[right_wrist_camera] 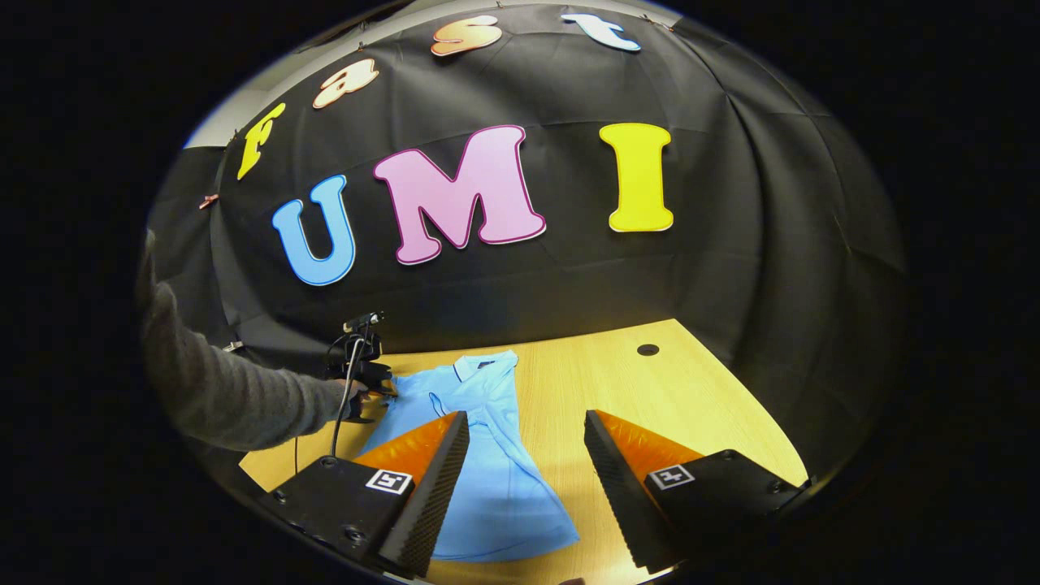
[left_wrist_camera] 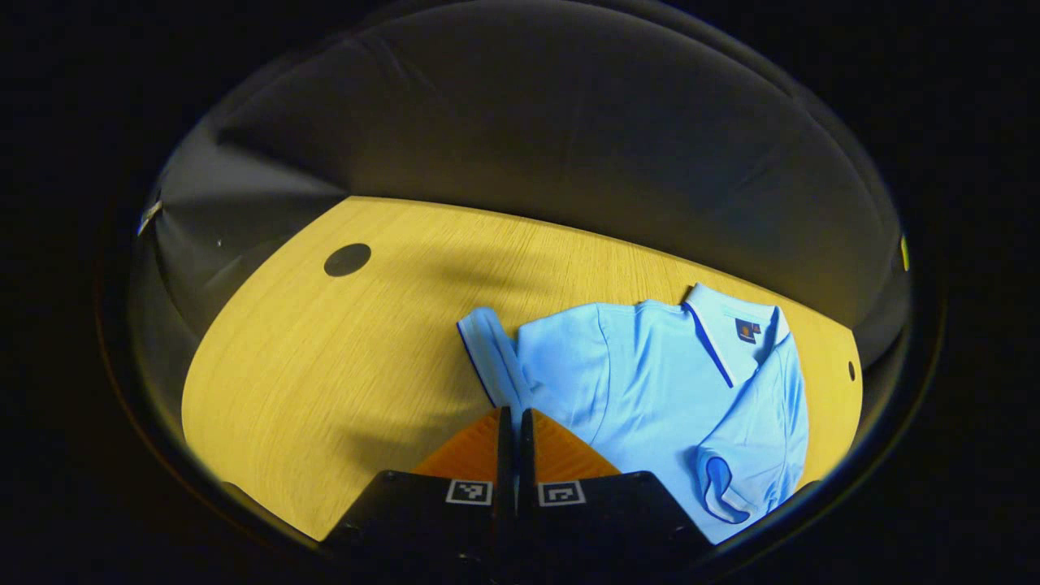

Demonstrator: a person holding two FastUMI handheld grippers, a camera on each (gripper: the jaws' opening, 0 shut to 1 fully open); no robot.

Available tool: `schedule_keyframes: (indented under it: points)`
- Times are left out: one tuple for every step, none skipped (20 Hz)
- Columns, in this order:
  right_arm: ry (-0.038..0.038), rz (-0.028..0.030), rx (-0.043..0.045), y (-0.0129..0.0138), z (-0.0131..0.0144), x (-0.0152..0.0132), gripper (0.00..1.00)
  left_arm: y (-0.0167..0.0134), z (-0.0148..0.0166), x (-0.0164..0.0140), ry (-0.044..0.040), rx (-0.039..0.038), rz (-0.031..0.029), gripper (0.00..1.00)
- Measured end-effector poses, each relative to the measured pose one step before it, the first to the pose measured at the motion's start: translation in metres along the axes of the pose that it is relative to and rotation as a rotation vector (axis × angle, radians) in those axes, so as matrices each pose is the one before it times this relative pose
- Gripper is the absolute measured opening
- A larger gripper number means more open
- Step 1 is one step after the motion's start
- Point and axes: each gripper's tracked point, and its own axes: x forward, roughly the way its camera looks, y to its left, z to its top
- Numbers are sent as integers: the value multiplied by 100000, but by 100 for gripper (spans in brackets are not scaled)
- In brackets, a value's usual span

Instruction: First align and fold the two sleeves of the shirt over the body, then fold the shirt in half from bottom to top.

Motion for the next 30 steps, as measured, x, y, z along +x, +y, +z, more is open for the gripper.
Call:
schedule_keyframes:
  points:
    - [209,23,82,-86,-105,-47,89,-233,-28,-386,-156,1183,272,6]
    - [-121,-184,103,-87,53,-43,90,-973,446,-468,-1638,1102,-2106,6]
    - [31,-185,175,-139,-22,-11,90,-983,539,-436,-1941,1499,-2456,6]
    - [-25,65,406,-54,-4,51,90,-1622,561,-654,-2532,1550,-4036,6]
    - [13,-165,322,-69,46,85,90,-1538,280,-452,-828,1566,-3439,6]
    - [-47,247,281,8,39,35,89,-1815,171,-461,-1056,2111,-3771,6]
    - [-240,-63,96,-9,128,-1,89,-1658,31,-483,-566,2759,-2970,6]
    - [-322,53,-2,8,-24,-98,90,-1737,-15,-299,-462,2277,-3253,6]
    - [-176,-24,-30,-59,82,-34,90,-1905,-235,-495,-664,2390,-2910,6]
    - [-5,8,216,-60,44,-32,90,-1774,-206,-346,-126,2278,-3020,6]
    - [-45,74,229,-3,38,-55,90,-1473,-151,-419,-38,2895,-2167,6]
    - [59,-77,-9,-52,-67,-72,90,-1656,-410,-18,101,3128,-2683,6]
    - [-187,-165,-67,-110,62,-43,90,-1484,-481,-11,679,3253,-2022,6]
    - [-4,-111,62,-82,25,-87,90,-1474,-733,180,1228,3071,-2051,6]
    - [48,-212,76,-35,35,-71,90,-1131,-556,554,1382,2493,-1602,6]
    - [183,-229,4,-163,-138,-110,90,-992,-576,188,1264,2167,-1093,6]
    - [330,-130,198,-21,-107,-26,90,-858,-525,242,1220,1620,-1127,6]
    - [308,-136,126,-162,-195,-95,90,-802,-512,168,1078,1733,-805,6]
    - [-111,-80,82,-8,-13,-65,90,-732,-285,23,733,2189,-503,6]
    - [131,-183,-59,35,-32,-46,90,-466,-249,407,715,2101,-620,6]
    - [233,-13,-22,-70,-82,0,90,-336,-160,253,561,1510,48,6]
    - [188,-23,118,5,-104,13,90,-52,-295,365,817,1095,412,6]
    - [195,82,123,29,-80,-31,90,41,-295,267,831,955,968,6]
    - [111,-2,-103,-27,-89,49,90,5,-385,265,702,1078,790,6]
    - [0,-26,-146,-15,-26,-43,90,17,-316,224,813,803,1120,6]
    - [149,-83,-136,44,-99,-113,90,-173,-8,-2,112,227,484,6]
    - [38,-128,-39,-19,-30,-120,90,11,224,-70,-834,97,496,6]
    - [101,-168,32,-57,-57,-26,90,99,-53,94,-41,411,270,7]
    - [271,-101,131,10,-54,-9,90,-157,-195,90,497,140,-302,10]
    - [159,-57,99,51,-118,2,90,-93,-84,177,333,273,-130,15]
